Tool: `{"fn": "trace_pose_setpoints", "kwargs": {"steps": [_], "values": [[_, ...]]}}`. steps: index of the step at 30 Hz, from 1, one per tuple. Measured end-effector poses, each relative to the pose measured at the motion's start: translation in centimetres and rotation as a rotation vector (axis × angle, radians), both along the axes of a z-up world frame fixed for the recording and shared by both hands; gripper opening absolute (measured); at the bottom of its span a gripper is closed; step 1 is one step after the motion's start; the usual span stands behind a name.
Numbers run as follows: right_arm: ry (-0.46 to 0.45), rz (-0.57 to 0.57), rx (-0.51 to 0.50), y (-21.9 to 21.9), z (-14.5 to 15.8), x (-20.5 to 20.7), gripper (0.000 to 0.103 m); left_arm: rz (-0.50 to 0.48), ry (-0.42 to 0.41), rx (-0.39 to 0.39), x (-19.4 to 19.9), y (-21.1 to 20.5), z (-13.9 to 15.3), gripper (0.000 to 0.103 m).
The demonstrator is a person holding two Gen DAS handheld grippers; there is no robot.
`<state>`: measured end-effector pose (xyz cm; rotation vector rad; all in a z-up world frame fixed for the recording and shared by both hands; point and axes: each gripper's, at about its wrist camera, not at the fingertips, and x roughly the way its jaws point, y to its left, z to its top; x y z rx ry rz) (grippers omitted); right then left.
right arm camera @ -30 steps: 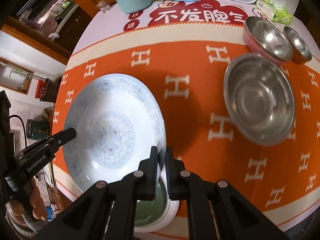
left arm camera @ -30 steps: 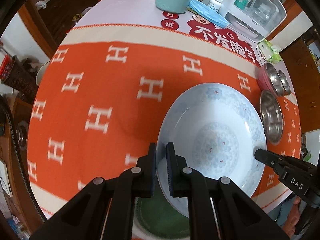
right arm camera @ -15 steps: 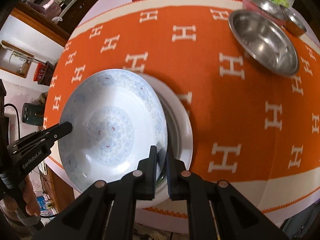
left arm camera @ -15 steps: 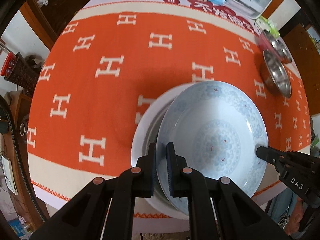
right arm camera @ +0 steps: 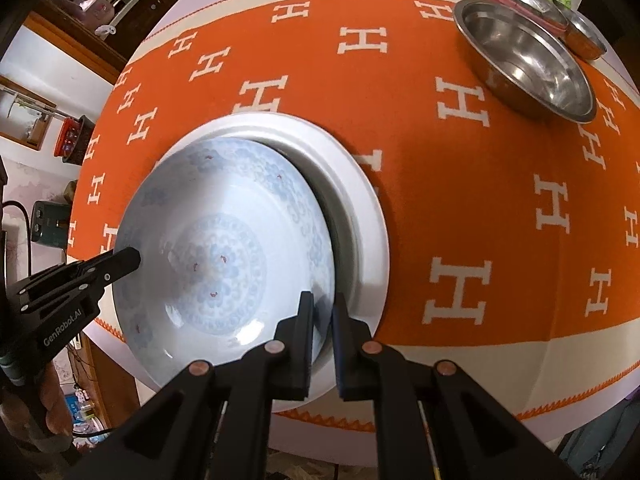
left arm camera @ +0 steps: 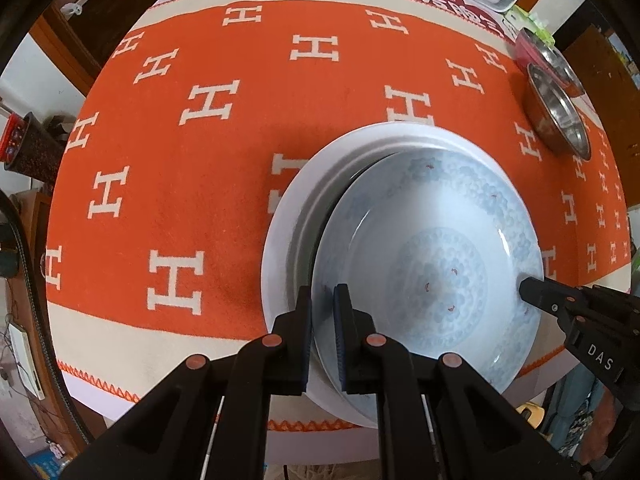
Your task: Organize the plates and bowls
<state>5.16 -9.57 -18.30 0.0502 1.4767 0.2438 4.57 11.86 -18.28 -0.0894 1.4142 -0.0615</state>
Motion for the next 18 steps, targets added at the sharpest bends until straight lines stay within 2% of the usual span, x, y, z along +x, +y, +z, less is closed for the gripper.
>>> {"fn": "trace_pose_setpoints", "kwargs": {"steps": [18], "values": [[-0.084, 0.042, -0.084, 1.10, -0.07, 0.35, 0.010, -0.086, -0.017, 0.038, 0.44, -0.74, -0.39, 0.009]]}}
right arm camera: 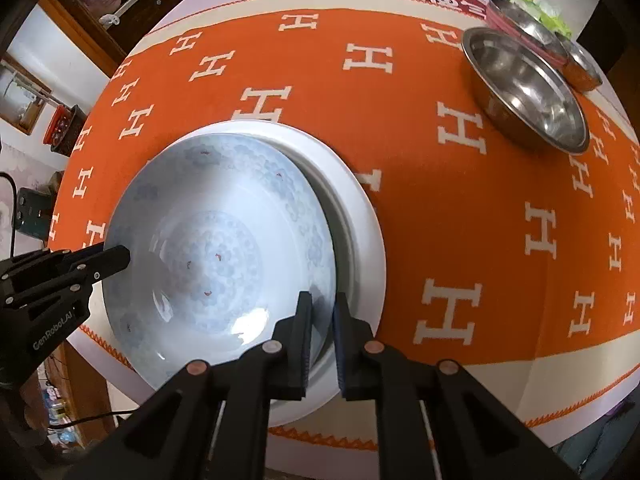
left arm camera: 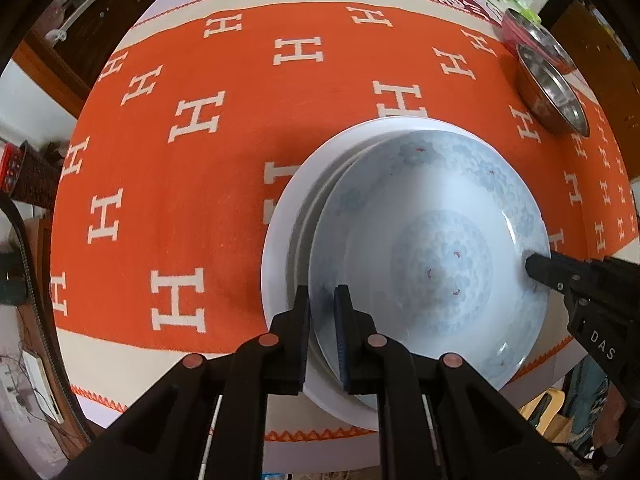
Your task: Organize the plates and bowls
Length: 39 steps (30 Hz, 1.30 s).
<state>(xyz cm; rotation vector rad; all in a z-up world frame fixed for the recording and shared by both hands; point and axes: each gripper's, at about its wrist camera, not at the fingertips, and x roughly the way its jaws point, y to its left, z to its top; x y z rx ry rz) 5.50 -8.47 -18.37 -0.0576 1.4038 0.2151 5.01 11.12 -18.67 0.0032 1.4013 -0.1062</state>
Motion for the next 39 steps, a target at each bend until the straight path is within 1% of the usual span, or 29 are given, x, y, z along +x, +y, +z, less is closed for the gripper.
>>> {"fn": "trace_pose_setpoints", "kwargs": {"steps": [4, 5, 6, 7, 8, 9, 10, 12, 13, 15, 17, 22, 24, 28, 31, 34, 39], "values": [[-0.015, 0.017, -0.018, 0.3, 0.0, 0.0, 0.012, -0.019, -0.014, 0.011, 0.1, -0.2, 0.2, 0.013], [-0.017, 0.020, -0.025, 0.4, 0.1, 0.0, 0.012, -0.026, -0.017, 0.015, 0.1, -0.3, 0.3, 0.021], [-0.019, 0.022, -0.030, 0.4, 0.1, 0.0, 0.012, -0.031, -0.018, 0.019, 0.1, -0.4, 0.4, 0.032], [-0.022, 0.023, -0.040, 0.5, 0.1, 0.0, 0.013, -0.039, -0.022, 0.022, 0.2, -0.6, 0.5, 0.036], [-0.021, 0.024, -0.045, 0.5, 0.2, 0.0, 0.013, -0.045, -0.029, 0.028, 0.2, -0.7, 0.6, 0.045], [-0.019, 0.023, -0.048, 0.5, 0.2, 0.0, 0.016, -0.049, -0.036, 0.035, 0.2, -0.8, 0.7, 0.052], [-0.017, 0.022, -0.045, 0.5, 0.2, 0.0, 0.022, -0.052, -0.046, 0.040, 0.3, -0.8, 0.9, 0.053], [-0.018, 0.014, -0.032, 0.4, 0.5, 0.0, 0.030, -0.052, -0.052, 0.036, 0.3, -0.7, 1.0, 0.054], [-0.023, 0.013, -0.028, 0.4, 0.6, 0.0, 0.031, -0.053, -0.051, 0.031, 0.4, -0.6, 1.1, 0.054], [-0.036, 0.012, -0.021, 0.3, 1.0, 0.0, 0.031, -0.050, -0.050, 0.024, 0.3, -0.4, 1.3, 0.061], [-0.039, 0.005, -0.019, 0.3, 1.2, 0.0, 0.031, -0.050, -0.056, 0.027, 0.3, -0.2, 1.6, 0.065], [-0.040, -0.009, -0.008, 0.4, 1.5, -0.4, 0.031, -0.072, -0.073, 0.032, -0.1, -0.4, 2.2, 0.068], [-0.036, -0.015, 0.000, 0.4, 1.6, -0.5, 0.031, -0.077, -0.076, 0.032, -0.1, -0.4, 2.3, 0.073], [-0.033, -0.037, 0.016, 0.3, 2.0, -0.9, 0.031, -0.095, -0.086, 0.043, -0.5, -0.5, 2.8, 0.075], [-0.032, -0.063, 0.026, 0.0, 2.4, -1.4, 0.031, -0.105, -0.085, 0.038, -0.5, -0.5, 3.1, 0.077], [-0.043, -0.087, 0.029, -0.3, 3.1, -1.9, 0.031, -0.116, -0.096, 0.035, -0.5, -0.6, 3.7, 0.083], [-0.081, -0.125, 0.011, -0.8, 4.7, -3.0, 0.031, -0.150, -0.129, 0.008, -0.7, -1.1, 5.3, 0.083]]}}
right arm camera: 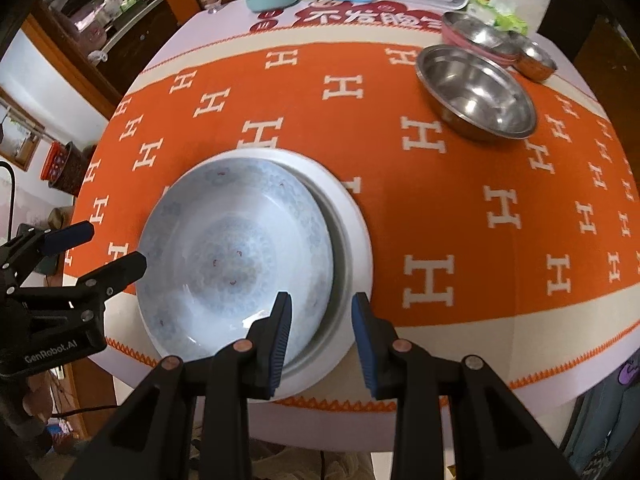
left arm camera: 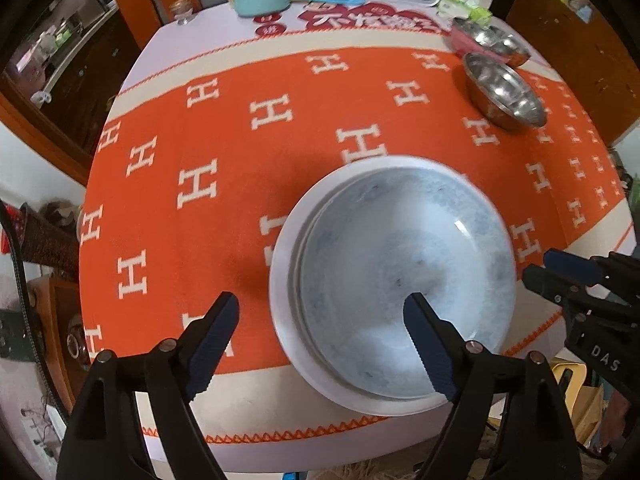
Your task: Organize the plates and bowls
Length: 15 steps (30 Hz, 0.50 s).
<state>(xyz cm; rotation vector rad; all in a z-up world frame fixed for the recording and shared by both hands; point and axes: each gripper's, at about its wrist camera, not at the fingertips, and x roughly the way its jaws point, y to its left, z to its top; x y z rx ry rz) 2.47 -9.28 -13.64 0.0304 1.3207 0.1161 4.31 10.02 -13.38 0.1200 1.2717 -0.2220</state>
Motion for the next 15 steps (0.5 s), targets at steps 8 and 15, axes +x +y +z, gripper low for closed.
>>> {"fn": "trace_pose_setpoints", "kwargs": {"steps": [8, 15], "values": [[-0.058, -0.017, -0.008, -0.8, 2.4, -1.1, 0.031, -0.023, -0.058, -0.055, -0.7, -0.9, 3.3, 0.083], [-0.131, 0.075, 0.060, -1.1, 4.4, -1.0, 0.031, 0.049, -0.083, -0.093, -0.8, -0.8, 5.1, 0.083]]}}
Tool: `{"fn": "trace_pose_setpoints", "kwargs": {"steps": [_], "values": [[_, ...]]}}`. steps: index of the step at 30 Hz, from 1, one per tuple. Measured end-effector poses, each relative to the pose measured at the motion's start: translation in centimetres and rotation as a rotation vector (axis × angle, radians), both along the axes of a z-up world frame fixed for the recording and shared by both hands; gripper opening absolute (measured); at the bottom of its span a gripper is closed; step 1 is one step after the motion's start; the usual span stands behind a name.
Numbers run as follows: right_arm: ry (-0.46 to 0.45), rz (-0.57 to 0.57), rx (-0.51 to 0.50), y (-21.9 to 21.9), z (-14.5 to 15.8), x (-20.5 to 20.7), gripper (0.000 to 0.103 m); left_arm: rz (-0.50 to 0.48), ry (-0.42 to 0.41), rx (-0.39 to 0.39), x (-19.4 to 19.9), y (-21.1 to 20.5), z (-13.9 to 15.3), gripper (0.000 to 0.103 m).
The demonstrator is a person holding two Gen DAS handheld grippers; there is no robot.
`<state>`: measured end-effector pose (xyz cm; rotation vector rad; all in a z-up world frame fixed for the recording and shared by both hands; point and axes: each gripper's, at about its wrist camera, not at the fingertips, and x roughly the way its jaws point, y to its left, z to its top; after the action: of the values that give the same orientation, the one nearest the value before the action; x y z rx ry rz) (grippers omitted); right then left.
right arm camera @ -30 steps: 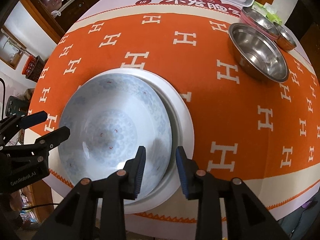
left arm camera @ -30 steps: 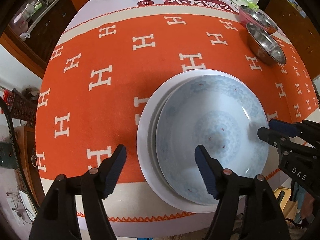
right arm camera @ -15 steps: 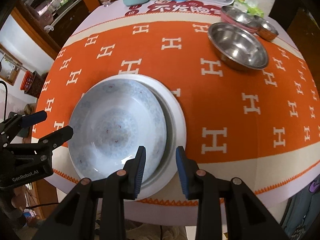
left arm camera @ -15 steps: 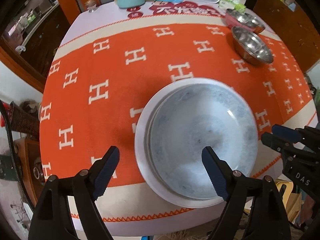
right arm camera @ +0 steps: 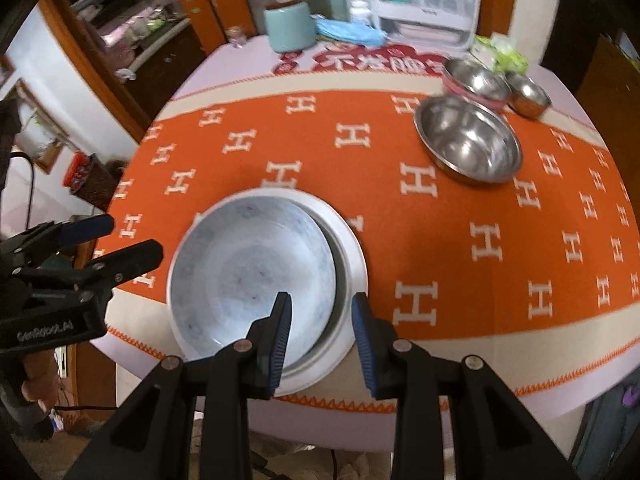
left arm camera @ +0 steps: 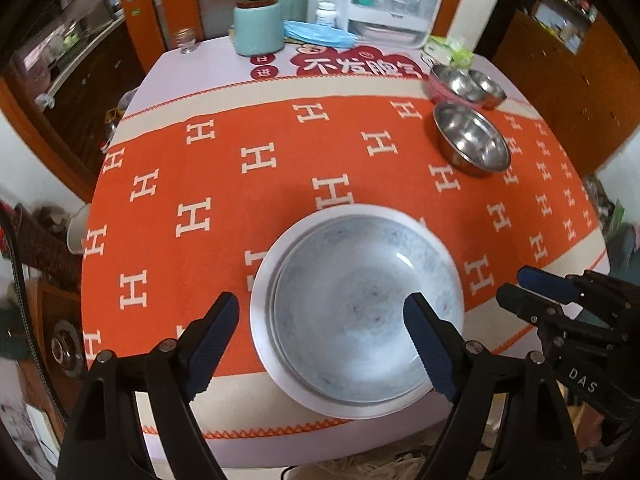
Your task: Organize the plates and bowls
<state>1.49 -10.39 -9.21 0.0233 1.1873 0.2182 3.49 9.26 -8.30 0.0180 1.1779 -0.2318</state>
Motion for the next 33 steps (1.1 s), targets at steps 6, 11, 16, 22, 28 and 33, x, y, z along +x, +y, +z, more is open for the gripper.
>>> {"fn": "trace_pose_setpoints", "kwargs": {"steps": [6, 11, 16, 22, 28, 33], "values": [[-0.070, 0.086, 0.021, -2.8, 2.3, 1.6, 0.031, 0.105, -0.038, 0.016, 1.0, -2.3, 1.8, 0.083], [-0.054, 0.063, 0.021, -9.1, 3.1, 4.8, 0.031, 0.107, -0.067, 0.030, 3.5, -7.6, 3.1, 0.083], [-0.053, -0.011, -0.003, -16.3, 2.6, 9.1, 0.031, 0.117, -0.078, 0.025, 7.5, -13.7, 3.0, 0.083], [-0.056, -0.040, -0.015, -22.7, 1.9, 13.9, 0.031, 0.137, -0.045, 0.031, 12.3, -18.9, 1.2, 0.083], [-0.023, -0.035, 0.026, -25.4, 0.2, 18.0, 0.031, 0.107, -0.002, 0.047, 16.3, -22.2, -1.4, 0.083], [0.067, -0.022, 0.087, -25.2, -2.9, 20.7, 0.031, 0.066, 0.069, 0.055, 19.3, -23.9, -4.7, 0.083]]}}
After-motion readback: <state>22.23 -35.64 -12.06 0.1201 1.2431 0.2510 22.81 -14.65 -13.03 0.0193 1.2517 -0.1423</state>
